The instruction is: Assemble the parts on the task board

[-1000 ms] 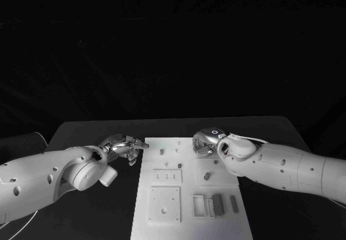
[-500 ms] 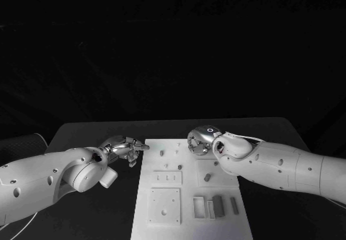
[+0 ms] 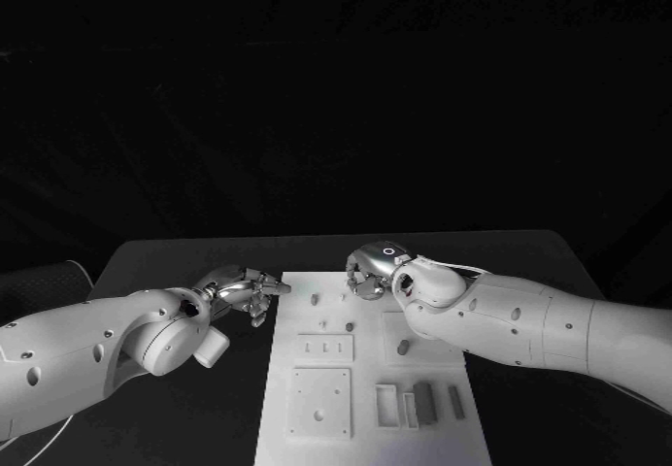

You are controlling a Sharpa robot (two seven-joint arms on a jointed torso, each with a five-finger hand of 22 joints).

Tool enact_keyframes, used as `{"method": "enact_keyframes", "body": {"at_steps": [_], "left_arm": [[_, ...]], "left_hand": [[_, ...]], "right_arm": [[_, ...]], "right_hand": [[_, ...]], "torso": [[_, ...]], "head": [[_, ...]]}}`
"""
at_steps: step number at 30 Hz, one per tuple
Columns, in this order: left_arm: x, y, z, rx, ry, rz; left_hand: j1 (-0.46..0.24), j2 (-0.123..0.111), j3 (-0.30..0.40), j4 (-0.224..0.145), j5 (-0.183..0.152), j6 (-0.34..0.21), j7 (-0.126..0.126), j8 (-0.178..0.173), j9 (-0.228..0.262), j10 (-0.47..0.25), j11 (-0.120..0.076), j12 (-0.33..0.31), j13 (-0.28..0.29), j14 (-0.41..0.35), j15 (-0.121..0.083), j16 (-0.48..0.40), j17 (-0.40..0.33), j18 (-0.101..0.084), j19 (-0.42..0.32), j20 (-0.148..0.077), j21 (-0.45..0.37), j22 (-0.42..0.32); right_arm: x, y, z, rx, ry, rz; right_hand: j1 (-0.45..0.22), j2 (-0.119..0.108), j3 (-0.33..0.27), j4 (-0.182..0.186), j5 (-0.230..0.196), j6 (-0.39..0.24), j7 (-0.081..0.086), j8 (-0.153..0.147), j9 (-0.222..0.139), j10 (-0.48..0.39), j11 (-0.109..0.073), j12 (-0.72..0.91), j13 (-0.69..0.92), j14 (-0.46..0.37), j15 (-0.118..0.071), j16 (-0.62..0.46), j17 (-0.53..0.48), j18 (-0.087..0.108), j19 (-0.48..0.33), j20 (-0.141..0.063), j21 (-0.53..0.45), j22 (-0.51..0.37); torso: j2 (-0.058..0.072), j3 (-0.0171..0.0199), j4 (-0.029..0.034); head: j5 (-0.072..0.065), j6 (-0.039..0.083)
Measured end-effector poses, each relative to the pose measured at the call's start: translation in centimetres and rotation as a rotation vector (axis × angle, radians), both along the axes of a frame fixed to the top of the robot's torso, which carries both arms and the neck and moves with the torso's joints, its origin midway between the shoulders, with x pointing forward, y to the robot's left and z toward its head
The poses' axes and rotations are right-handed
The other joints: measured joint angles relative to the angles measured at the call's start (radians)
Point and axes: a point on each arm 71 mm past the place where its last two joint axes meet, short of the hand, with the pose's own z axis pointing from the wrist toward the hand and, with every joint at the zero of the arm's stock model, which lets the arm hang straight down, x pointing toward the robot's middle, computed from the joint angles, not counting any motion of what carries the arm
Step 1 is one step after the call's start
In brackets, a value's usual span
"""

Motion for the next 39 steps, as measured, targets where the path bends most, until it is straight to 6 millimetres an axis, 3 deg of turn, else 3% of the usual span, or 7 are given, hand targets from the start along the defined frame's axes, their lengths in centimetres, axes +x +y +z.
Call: {"method": "enact_keyframes", "body": {"at_steps": [11, 39], "left_arm": [[0.0, 0.0, 0.0, 0.0, 0.0, -0.001], [0.2, -0.3, 0.2, 0.0, -0.004, -0.004]], "left_hand": [[0.0, 0.0, 0.0, 0.0, 0.0, 0.002, 0.002, 0.0, 0.001, 0.0, 0.0, 0.0, 0.0, 0.0, 0.0, 0.0, -0.001, 0.0, 0.0, 0.0, 0.0, 0.001], [0.0, 0.0, 0.0, 0.0, 0.0, 0.001, 0.001, -0.004, 0.001, -0.002, 0.002, 0.0, 0.001, 0.0, 0.0, 0.004, -0.004, 0.0, 0.0, 0.0, 0.0, 0.002]], "right_arm": [[0.6, 0.8, 0.1, -0.003, -0.017, -0.01], [1.2, 1.6, -0.4, -0.011, -0.021, -0.022]], "right_hand": [[0.0, 0.0, -0.001, -0.001, 0.0, 0.0, 0.0, 0.0, 0.0, 0.003, -0.003, 0.0, 0.0, 0.002, -0.002, 0.0, 0.0, 0.0, 0.002, 0.001, 0.0, 0.0], [0.0, 0.0, -0.001, -0.001, 0.0, 0.0, 0.0, -0.001, 0.0, 0.006, -0.005, 0.0, -0.001, 0.004, -0.004, 0.0, -0.003, 0.0, 0.002, 0.002, 0.0, 0.0]], "torso": [[0.0, -0.0009, 0.0006], [0.001, 0.0012, -0.0001]], "head": [[0.003, 0.002], [0.009, 0.0]]}}
